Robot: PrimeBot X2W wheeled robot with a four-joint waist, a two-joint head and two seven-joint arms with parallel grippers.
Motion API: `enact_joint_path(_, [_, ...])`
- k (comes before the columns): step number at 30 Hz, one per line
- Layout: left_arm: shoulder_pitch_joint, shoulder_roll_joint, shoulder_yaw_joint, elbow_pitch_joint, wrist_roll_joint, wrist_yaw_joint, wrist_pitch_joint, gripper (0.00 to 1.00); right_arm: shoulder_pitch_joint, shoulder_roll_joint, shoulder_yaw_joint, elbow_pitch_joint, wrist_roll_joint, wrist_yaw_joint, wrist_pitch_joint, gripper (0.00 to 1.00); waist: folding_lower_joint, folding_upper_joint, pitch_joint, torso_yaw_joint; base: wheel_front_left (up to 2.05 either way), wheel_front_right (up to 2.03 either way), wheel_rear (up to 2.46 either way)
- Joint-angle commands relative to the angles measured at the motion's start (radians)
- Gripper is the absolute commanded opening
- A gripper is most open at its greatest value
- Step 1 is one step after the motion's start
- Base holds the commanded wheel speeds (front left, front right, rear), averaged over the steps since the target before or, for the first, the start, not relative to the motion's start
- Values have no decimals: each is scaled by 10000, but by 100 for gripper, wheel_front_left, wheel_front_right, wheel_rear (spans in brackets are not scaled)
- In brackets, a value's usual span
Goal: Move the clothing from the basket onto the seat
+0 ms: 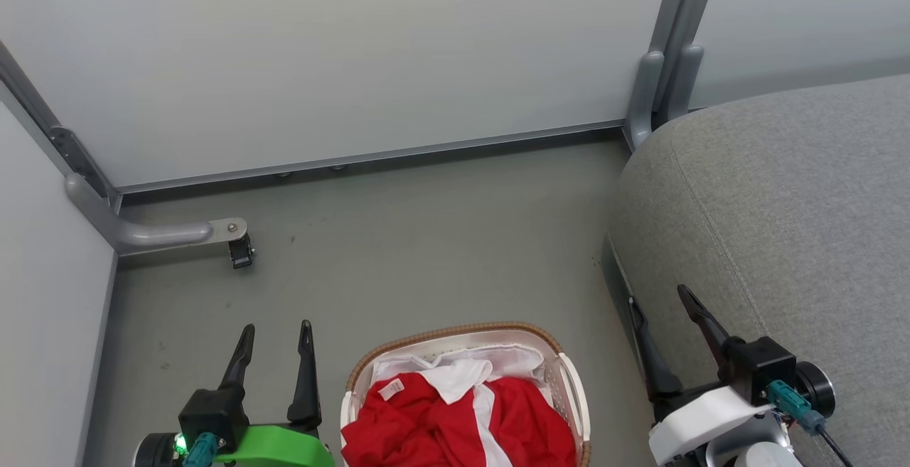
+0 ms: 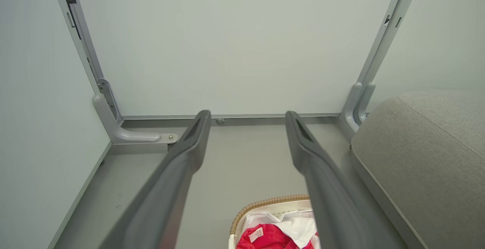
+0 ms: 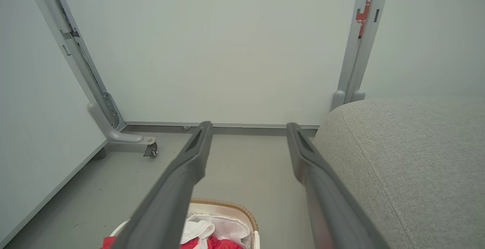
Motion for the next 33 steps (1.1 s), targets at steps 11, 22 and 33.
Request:
enact_joint_path(11, [44, 70, -25, 83, 173, -46, -79, 100, 90, -57, -3, -61, -96, 0, -74, 100, -1, 0, 43, 9, 0, 0, 0])
enact_joint_path(22, [2, 70, -138, 98, 129, -73, -79, 100, 56, -57, -90, -112, -122, 0, -74, 100, -1, 0, 179, 7, 0, 0, 0])
enact_joint_path(33, [-1069, 65, -979, 433, 244, -403, -77, 100, -490, -57, -487, -436, -268, 0, -74, 100, -1, 0, 1397, -140, 0, 0, 0])
